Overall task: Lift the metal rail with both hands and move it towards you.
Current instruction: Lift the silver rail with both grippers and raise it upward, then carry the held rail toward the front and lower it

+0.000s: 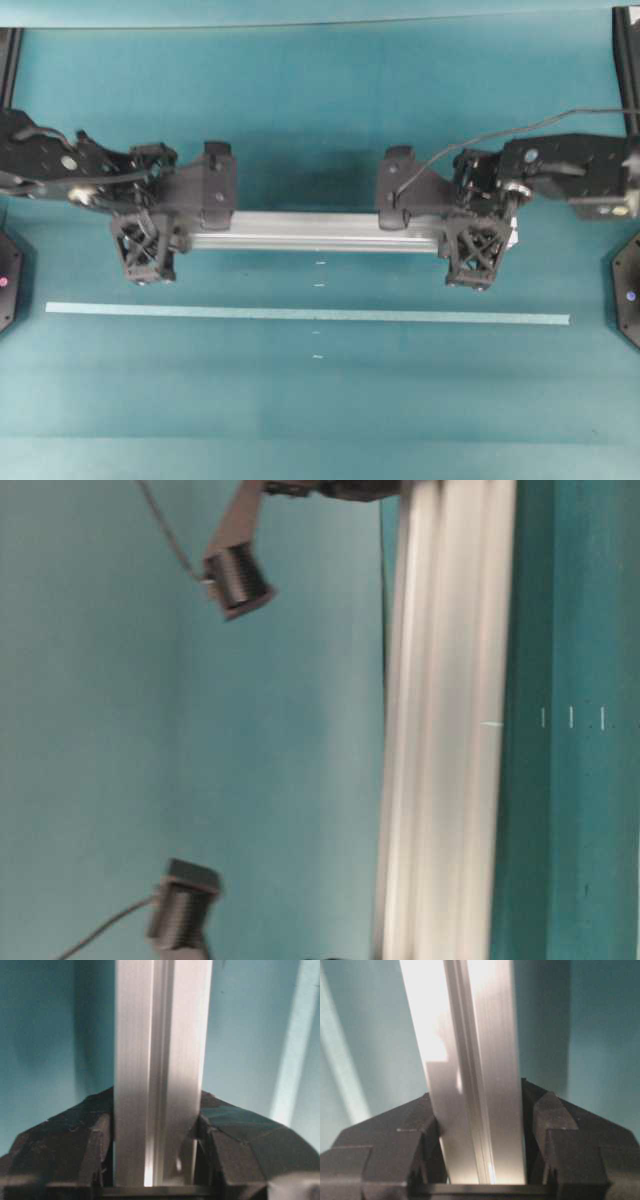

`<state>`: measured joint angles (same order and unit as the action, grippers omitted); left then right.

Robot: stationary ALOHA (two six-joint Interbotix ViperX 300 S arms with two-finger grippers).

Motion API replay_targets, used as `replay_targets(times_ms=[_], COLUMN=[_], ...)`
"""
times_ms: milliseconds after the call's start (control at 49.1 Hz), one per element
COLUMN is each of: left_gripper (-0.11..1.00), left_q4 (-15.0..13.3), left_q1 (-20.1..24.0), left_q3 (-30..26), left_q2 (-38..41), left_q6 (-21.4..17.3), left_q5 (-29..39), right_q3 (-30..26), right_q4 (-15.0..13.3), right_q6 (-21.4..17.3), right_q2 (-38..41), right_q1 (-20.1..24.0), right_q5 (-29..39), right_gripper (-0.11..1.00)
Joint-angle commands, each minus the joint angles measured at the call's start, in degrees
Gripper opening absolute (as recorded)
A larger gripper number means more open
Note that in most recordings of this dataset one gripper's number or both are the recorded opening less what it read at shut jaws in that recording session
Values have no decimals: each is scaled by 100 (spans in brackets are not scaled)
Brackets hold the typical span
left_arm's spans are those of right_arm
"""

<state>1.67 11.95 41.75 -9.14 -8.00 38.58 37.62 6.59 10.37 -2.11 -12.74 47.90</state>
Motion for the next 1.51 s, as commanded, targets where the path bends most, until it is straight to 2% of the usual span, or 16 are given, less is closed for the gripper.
replay_targets(times_ms=[0, 143, 448, 672, 835, 958, 1080, 1222, 1487], left_gripper=[32, 32, 32, 32, 32, 32, 32, 32, 32], left_q4=[9, 9, 9, 9, 9, 9, 9, 9, 9], left_q1=[-9, -97, -413, -642, -729, -765, -800, -853, -879], left_q3=[-290, -475, -1239, -2074, -2716, -3199, -3577, -3867, -3867], left_q2=[-325, -589, -993, -1160, -1169, -1134, -1099, -1046, -1037], left_q6=[141, 149, 352, 510, 659, 729, 765, 923, 1072], left_q5=[290, 712, 1934, 2672, 3498, 4192, 4597, 4658, 4702], right_q3=[-334, -844, -1916, -2522, -2909, -3173, -3437, -3630, -3753], right_q4=[158, 176, 185, 255, 255, 255, 255, 255, 246], right_q6=[-44, -114, -571, -1081, -1424, -1600, -1740, -1828, -1881], right_q2=[-237, -510, -747, -773, -879, -993, -1055, -1055, -1055], right_q1=[0, 9, 193, 396, 448, 501, 580, 659, 721], right_q5=[378, 1266, 2848, 3560, 4069, 4245, 4351, 4430, 4474], right_gripper=[44, 44, 44, 44, 44, 42, 43, 43, 43])
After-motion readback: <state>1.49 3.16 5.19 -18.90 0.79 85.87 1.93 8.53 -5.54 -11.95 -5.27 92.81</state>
